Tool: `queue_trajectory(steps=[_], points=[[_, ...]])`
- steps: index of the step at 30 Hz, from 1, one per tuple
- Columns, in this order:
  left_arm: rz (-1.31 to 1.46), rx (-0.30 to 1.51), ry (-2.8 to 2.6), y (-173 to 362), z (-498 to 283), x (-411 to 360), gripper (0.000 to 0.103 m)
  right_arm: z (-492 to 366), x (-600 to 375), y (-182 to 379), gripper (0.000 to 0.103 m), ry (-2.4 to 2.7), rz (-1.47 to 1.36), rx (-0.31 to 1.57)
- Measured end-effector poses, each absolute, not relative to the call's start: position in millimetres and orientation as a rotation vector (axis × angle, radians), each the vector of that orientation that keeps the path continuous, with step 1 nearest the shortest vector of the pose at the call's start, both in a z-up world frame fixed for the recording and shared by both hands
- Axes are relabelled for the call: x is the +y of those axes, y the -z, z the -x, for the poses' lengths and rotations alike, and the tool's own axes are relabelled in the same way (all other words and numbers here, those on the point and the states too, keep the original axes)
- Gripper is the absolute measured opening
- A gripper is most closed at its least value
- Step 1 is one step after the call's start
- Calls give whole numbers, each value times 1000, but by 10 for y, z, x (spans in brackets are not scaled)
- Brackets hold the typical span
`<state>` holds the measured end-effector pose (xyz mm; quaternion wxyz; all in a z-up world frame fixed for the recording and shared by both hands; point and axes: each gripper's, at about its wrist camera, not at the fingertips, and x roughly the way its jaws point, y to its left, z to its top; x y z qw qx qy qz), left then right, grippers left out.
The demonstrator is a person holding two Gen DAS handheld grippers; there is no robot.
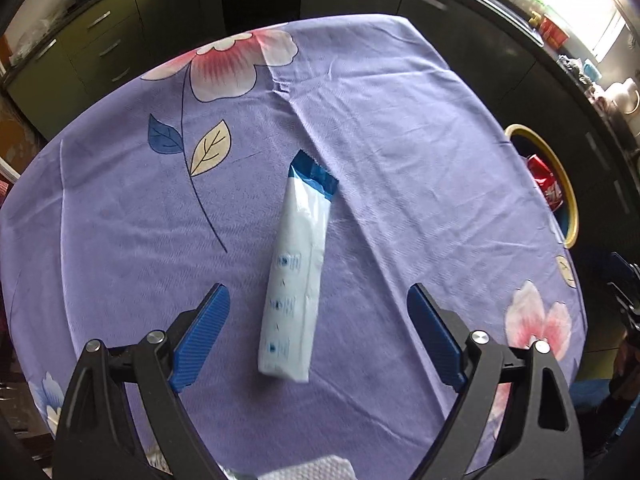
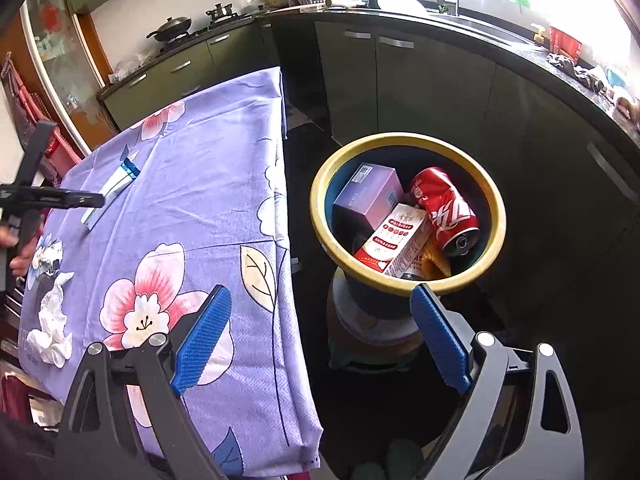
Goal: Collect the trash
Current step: 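Reach the left tool to the white tube packet and close on it, then carry the tube packet over the bin and open the left tool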
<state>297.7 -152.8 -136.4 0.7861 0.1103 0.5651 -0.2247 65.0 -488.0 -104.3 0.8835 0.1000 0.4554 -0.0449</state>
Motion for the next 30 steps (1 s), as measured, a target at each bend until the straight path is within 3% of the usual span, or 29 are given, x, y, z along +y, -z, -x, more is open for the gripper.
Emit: queue_trajectory(steps=[4, 11, 16, 18, 21, 30], points=[[-264, 1213, 452, 1409, -3076, -1525, 84, -685, -4864, 1078, 90, 80, -207, 957], [-306, 1234, 453, 1493, -3146, -1519, 60, -761, -4790, 1057, 90, 53, -197, 958], [-333, 1218, 457, 1496, -3129, -1544, 50, -774, -4741, 1017, 90, 44, -185, 956], [-336, 1214, 456, 1480, -3121, -1541, 35, -773, -4736, 1000, 90, 42, -186, 952], [-340, 1215, 461, 1467, -3091, -1544, 23, -771, -4728, 990, 90, 36, -186, 950], [-421, 1135, 479, 1288, -2817, -1670, 20, -744, -4762, 970, 90, 39, -192, 939]])
